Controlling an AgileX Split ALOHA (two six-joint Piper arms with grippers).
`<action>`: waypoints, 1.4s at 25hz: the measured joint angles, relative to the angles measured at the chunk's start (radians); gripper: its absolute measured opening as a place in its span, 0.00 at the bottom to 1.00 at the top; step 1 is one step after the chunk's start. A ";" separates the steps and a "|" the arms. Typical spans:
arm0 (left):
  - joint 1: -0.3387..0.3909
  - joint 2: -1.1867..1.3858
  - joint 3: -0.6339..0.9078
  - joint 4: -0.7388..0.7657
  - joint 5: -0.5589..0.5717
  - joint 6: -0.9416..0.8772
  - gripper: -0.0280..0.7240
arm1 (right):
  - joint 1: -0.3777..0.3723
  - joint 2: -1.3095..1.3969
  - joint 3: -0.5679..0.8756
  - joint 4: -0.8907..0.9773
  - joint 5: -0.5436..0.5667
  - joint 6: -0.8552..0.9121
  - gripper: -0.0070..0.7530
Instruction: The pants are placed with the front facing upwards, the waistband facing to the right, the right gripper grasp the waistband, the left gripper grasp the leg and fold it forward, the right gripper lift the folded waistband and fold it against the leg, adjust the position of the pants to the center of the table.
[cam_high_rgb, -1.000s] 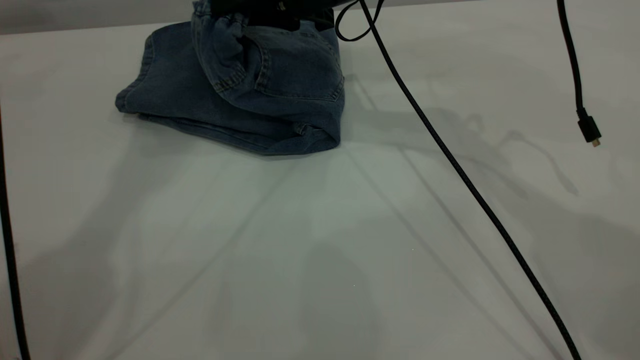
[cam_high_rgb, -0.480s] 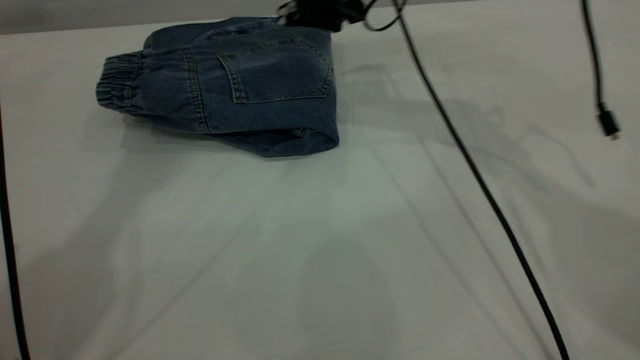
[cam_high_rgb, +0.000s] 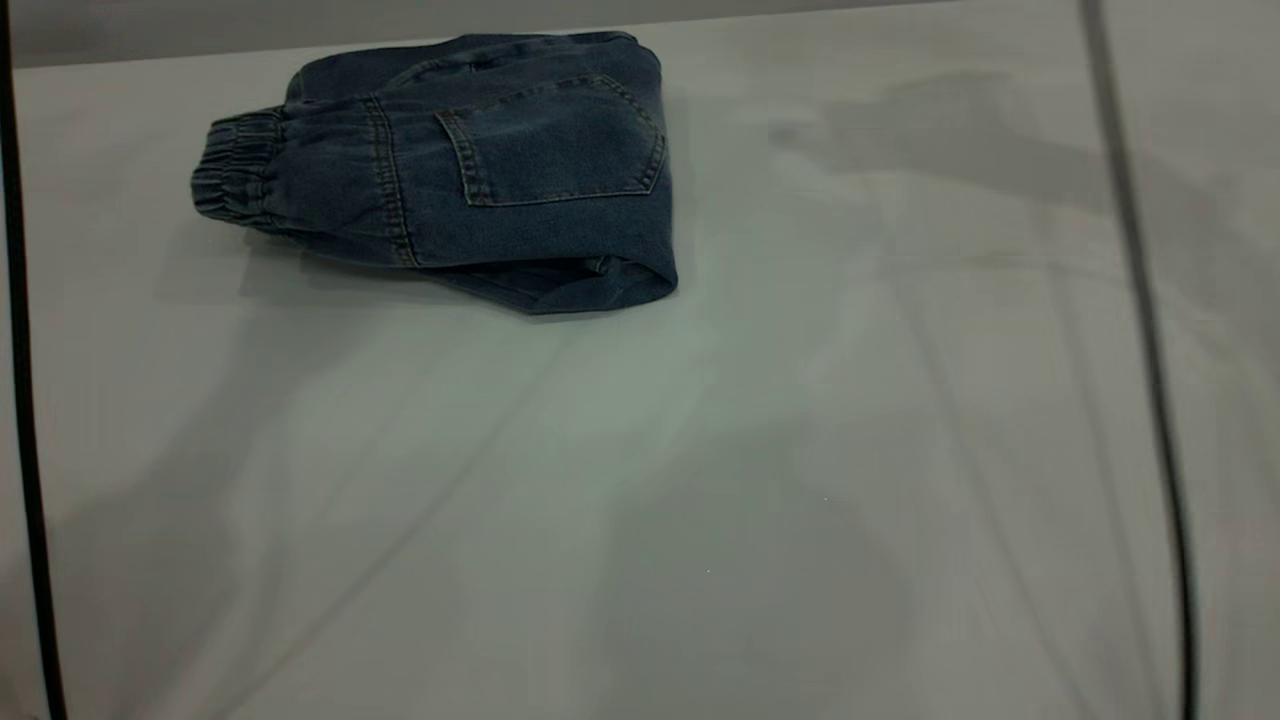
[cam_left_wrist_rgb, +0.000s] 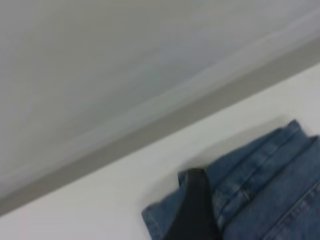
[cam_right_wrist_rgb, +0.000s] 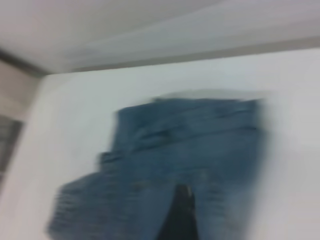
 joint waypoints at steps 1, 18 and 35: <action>0.000 0.000 0.020 0.000 0.000 -0.003 0.77 | -0.025 -0.023 0.000 -0.060 0.005 0.035 0.77; 0.000 0.048 0.415 -0.047 -0.004 -0.018 0.77 | -0.204 -0.364 0.000 -0.763 0.176 0.402 0.77; 0.001 0.343 0.435 -0.041 -0.041 0.000 0.77 | -0.205 -0.407 0.000 -0.769 0.193 0.405 0.77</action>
